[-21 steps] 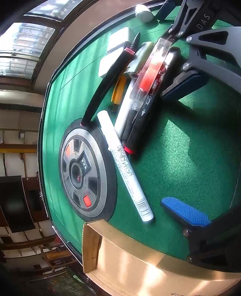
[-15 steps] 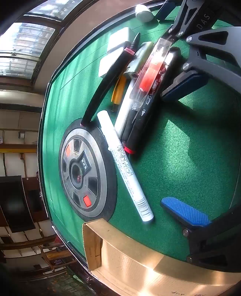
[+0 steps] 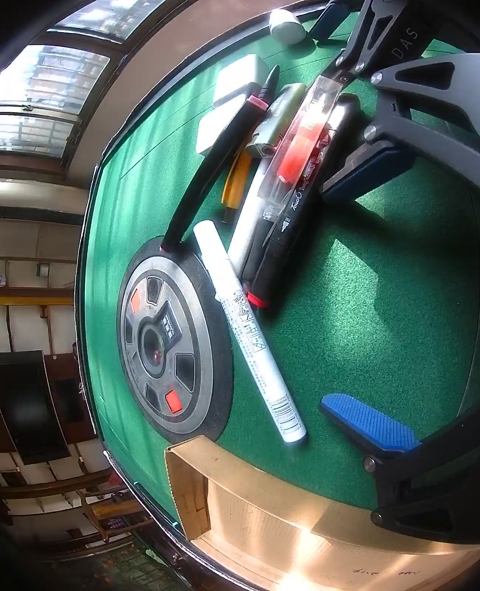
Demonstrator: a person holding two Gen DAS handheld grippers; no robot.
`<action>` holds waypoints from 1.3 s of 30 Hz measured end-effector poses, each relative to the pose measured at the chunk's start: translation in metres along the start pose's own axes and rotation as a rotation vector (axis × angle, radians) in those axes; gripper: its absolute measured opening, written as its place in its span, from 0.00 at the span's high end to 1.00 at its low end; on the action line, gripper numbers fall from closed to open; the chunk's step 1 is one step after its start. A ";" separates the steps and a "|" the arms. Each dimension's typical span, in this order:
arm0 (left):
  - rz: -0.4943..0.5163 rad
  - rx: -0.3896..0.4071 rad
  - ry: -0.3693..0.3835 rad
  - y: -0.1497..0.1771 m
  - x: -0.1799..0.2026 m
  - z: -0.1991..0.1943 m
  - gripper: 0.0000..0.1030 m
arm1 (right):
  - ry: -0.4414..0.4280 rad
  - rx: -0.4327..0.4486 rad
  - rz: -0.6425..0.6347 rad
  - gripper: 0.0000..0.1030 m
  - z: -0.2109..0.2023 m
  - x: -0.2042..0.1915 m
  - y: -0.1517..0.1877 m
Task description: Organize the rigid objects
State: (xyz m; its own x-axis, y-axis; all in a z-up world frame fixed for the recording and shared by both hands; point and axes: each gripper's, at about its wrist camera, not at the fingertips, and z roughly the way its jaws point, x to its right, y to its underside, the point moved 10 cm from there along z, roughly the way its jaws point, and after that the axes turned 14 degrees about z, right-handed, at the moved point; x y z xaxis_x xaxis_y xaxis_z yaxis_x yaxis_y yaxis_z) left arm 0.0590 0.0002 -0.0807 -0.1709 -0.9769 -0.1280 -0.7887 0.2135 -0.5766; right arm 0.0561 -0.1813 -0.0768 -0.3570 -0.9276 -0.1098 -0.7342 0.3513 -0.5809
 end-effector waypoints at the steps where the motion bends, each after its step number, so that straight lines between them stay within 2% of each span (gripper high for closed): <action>1: 0.000 0.000 0.000 0.000 0.000 0.000 0.01 | 0.000 0.000 0.000 0.00 0.000 0.000 0.000; 20: -0.005 -0.001 -0.002 0.000 0.000 0.000 0.01 | 0.000 0.000 0.000 0.00 0.000 0.000 0.000; 27: 0.109 -0.064 0.097 0.011 0.000 -0.007 0.01 | -0.032 -0.015 -0.033 0.00 -0.003 0.003 0.003; 30: 0.130 -0.020 0.105 0.017 -0.002 -0.014 0.01 | -0.020 -0.059 -0.045 0.00 0.000 0.000 0.005; 39: 0.136 -0.022 0.109 0.018 0.001 -0.014 0.01 | -0.016 -0.097 -0.058 0.00 -0.002 0.002 0.008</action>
State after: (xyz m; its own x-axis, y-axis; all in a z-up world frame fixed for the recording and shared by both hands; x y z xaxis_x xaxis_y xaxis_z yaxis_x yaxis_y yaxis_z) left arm 0.0366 0.0026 -0.0800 -0.3391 -0.9337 -0.1147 -0.7662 0.3449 -0.5422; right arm 0.0480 -0.1802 -0.0801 -0.3040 -0.9483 -0.0915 -0.8060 0.3072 -0.5060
